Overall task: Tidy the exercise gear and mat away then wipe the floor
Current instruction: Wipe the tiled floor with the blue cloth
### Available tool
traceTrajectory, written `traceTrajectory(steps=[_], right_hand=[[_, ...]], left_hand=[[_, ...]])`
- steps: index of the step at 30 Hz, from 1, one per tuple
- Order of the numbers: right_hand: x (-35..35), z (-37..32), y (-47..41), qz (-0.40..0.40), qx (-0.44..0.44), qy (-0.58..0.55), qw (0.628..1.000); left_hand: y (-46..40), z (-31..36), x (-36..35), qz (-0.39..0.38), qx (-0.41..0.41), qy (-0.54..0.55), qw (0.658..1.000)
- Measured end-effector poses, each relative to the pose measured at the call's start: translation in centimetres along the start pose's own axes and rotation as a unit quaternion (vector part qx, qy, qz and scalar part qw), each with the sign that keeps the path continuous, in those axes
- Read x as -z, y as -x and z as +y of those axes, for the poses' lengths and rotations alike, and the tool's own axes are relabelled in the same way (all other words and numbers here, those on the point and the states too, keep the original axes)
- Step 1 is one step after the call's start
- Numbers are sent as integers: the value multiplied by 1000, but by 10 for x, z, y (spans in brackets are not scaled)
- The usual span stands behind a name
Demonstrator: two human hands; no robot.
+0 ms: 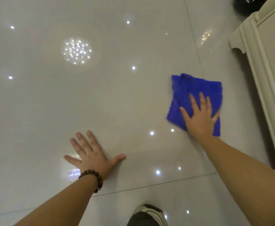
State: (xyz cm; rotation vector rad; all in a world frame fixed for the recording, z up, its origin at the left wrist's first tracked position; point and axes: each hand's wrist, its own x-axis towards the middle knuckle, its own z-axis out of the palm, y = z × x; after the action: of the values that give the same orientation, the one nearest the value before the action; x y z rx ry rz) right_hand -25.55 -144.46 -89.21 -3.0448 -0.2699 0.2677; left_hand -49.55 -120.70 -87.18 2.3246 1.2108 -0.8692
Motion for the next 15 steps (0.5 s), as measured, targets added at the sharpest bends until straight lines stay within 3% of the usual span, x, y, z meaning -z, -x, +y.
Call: traceTrajectory(steps=[3,5,7,9,11,12,13,15], right_hand=[[18,35,8,-18,-259,-87,962],[13,8,25,-16,-320,-109,941],[-6,-47,52,5,-228,-80,970],[-21,-105,89,16,10,-39,999],[-30,-122,111,-19,275,16,961],[-27,-109,107,-27,343,26,939],[-23,-84,98,-16,347,25,938],[-12,-12,83,11,185,13,983]], left_hand=[[-2,1,0,-11,-3,-11,1000],[1,0,4,-16,-4,-10,1000],[1,-1,2,-10,-9,-9,1000],[1,0,1,-2,-14,-7,1000],[2,-1,0,12,-16,0,1000],[3,-2,0,13,-17,1,1000],[3,-3,-1,9,-20,0,1000],[2,-4,-2,3,-28,0,1000]])
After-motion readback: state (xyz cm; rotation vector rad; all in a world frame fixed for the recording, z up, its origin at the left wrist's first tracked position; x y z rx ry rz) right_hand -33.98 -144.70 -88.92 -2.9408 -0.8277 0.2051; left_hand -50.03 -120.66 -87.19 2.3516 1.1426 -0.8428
